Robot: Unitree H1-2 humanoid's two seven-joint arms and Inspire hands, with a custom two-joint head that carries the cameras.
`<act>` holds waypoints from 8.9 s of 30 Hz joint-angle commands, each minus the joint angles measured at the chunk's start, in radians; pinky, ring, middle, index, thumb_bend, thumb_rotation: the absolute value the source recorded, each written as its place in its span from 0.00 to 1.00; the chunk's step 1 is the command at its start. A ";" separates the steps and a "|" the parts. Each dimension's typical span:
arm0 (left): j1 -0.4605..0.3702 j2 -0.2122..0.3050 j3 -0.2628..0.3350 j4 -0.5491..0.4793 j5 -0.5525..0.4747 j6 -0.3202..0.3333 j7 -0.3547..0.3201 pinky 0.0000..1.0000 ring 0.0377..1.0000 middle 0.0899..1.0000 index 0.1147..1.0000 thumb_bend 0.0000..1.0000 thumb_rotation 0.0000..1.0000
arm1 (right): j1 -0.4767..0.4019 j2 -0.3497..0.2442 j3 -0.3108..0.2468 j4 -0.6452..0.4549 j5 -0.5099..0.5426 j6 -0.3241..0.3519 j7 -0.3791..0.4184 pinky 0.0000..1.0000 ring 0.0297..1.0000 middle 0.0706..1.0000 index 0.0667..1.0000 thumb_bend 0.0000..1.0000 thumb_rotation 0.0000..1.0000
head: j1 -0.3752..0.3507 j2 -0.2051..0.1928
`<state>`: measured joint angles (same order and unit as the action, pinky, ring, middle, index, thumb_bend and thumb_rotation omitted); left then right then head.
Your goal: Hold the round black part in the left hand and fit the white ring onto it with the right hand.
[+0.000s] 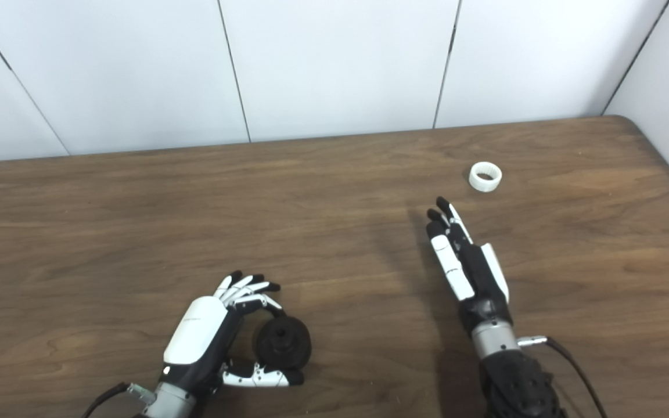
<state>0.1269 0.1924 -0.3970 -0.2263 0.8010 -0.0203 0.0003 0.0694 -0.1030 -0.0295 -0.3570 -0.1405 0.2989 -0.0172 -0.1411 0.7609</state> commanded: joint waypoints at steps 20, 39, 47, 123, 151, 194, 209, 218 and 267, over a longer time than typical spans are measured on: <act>0.009 0.067 0.056 0.037 0.010 -0.067 0.003 1.00 0.89 0.80 0.42 0.52 0.06 | -0.298 -0.271 -0.034 0.121 -0.424 0.076 -0.055 0.93 0.97 0.90 0.73 0.76 0.26 | -0.212 -0.029; 0.027 0.093 0.087 0.055 -0.004 -0.115 0.015 1.00 0.88 0.78 0.42 0.53 0.06 | -0.509 -0.402 0.048 0.445 -0.501 0.121 0.003 1.00 1.00 0.96 0.71 0.80 0.22 | -0.294 -0.051; 0.030 0.094 0.088 0.052 -0.008 -0.121 0.014 1.00 0.89 0.78 0.42 0.53 0.06 | -0.567 -0.409 0.096 0.527 -0.524 0.167 0.050 1.00 1.00 0.97 0.71 0.81 0.22 | -0.300 -0.055; 0.047 0.072 0.076 0.012 0.034 -0.092 -0.001 1.00 0.89 0.79 0.42 0.53 0.06 | -0.637 -0.424 0.157 0.692 -0.546 0.154 0.109 1.00 0.97 0.85 0.45 0.52 0.13 | -0.267 -0.042; 0.042 -0.002 0.004 -0.036 0.129 0.010 -0.041 1.00 0.89 0.79 0.42 0.53 0.06 | -0.511 -0.447 0.229 0.190 -0.515 0.134 0.343 1.00 0.95 0.81 0.45 0.52 0.13 | 0.008 0.016; -0.037 -0.102 -0.079 0.005 0.225 0.109 -0.030 1.00 0.89 0.78 0.42 0.53 0.06 | -0.341 -0.280 0.408 -0.315 -0.576 0.082 0.675 1.00 0.98 0.87 0.45 0.52 0.14 | 0.201 0.112; -0.043 -0.100 -0.083 -0.007 0.224 0.123 -0.041 1.00 0.89 0.78 0.42 0.53 0.06 | -0.318 -0.246 0.424 -0.299 -0.595 0.063 0.705 1.00 0.98 0.86 0.44 0.52 0.14 | 0.200 0.127; -0.047 -0.099 -0.089 -0.006 0.228 0.125 -0.035 1.00 0.89 0.77 0.42 0.53 0.06 | -0.313 -0.236 0.427 -0.274 -0.599 0.054 0.696 1.00 0.98 0.86 0.45 0.52 0.14 | 0.194 0.131; -0.045 -0.107 -0.089 -0.034 0.236 0.136 -0.067 1.00 0.89 0.78 0.42 0.53 0.06 | -0.311 -0.213 0.423 -0.219 -0.605 0.029 0.686 1.00 0.98 0.85 0.45 0.52 0.14 | 0.179 0.136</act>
<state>0.0847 0.0890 -0.4803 -0.2514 1.0220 0.1106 -0.0509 -0.2243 -0.3185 0.4039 -0.5622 -0.7495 0.3593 0.6965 0.0368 0.8958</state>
